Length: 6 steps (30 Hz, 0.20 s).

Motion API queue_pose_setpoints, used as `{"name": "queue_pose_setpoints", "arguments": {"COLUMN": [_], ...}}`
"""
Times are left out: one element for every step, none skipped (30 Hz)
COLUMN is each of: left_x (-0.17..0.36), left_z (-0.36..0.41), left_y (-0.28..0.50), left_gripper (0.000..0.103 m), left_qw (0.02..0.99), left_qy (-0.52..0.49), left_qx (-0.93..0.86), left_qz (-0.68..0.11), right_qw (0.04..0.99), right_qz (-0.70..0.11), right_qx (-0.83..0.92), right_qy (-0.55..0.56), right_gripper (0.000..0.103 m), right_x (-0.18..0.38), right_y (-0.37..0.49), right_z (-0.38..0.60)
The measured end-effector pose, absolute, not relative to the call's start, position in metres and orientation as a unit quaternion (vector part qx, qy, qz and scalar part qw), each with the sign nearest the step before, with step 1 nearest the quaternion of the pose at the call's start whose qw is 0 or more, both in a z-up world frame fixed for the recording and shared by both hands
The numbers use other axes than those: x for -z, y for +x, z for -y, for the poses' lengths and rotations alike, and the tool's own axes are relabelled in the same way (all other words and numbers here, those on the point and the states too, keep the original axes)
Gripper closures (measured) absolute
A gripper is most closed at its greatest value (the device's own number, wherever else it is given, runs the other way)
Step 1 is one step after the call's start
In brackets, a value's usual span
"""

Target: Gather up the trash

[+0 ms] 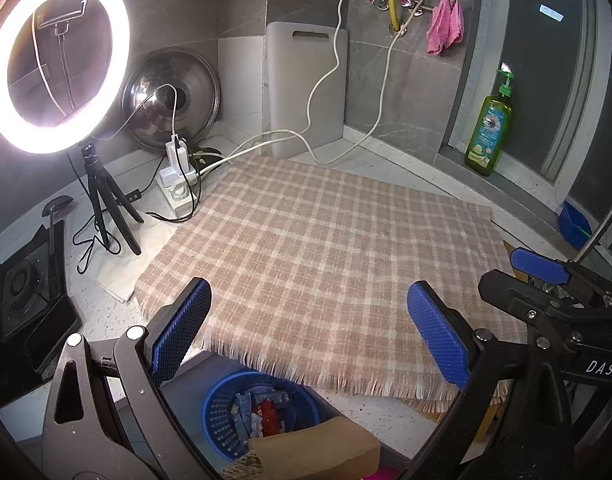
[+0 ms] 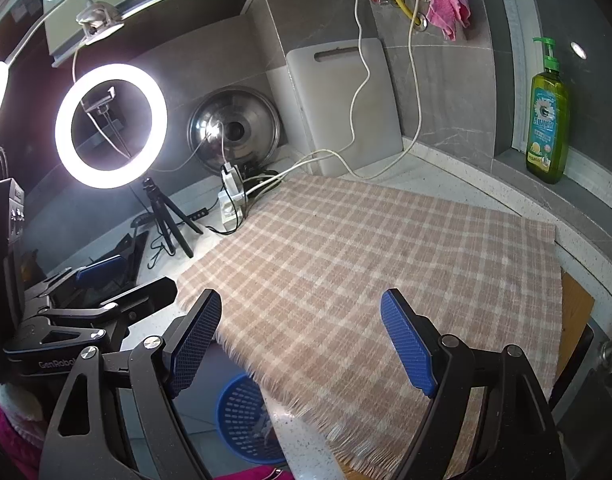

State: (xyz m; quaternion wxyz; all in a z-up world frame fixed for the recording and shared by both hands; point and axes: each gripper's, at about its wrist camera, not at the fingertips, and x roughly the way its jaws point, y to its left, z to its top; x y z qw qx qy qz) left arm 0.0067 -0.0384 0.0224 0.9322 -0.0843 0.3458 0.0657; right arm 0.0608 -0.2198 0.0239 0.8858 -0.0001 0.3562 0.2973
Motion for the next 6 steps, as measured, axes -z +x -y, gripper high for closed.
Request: {"name": "queue_pose_setpoints", "arguments": {"left_x": [-0.0224, -0.0231, -0.0234, -0.0235, -0.0230, -0.0225], "left_z": [0.0382, 0.0376, 0.0376, 0.0377, 0.0374, 0.0374], "left_y": [0.0058, 0.0081, 0.0067, 0.0067, 0.0072, 0.0076], "left_gripper": [0.003, 0.003, 0.003, 0.003, 0.003, 0.003], "left_qw": [0.933, 0.934, 0.935, 0.936, 0.935, 0.934], "left_qy": [-0.083, -0.082, -0.080, -0.079, -0.079, -0.080], "left_qx": [-0.067, -0.070, -0.072, -0.074, -0.074, -0.075], "left_qz": [-0.345, -0.342, -0.338, -0.336, -0.338, -0.339], "right_qw": [0.885, 0.885, 0.885, 0.884, 0.884, 0.884], "right_qz": [-0.358, -0.358, -0.359, -0.360, -0.360, -0.360], "right_qx": [-0.298, -0.298, -0.297, -0.297, -0.297, -0.297], "right_qy": [0.000, 0.000, 0.000, 0.000, -0.001, -0.002], "right_gripper": [0.021, 0.021, 0.021, 0.021, 0.021, 0.021], "right_x": [-0.0234, -0.0233, -0.0230, -0.0229, -0.0228, -0.0226], "right_y": [0.0607, 0.0605, 0.0602, 0.0602, 0.0599, 0.0604], "right_z": [0.2193, 0.2188, 0.2183, 0.2180, 0.2175, 0.2173]}}
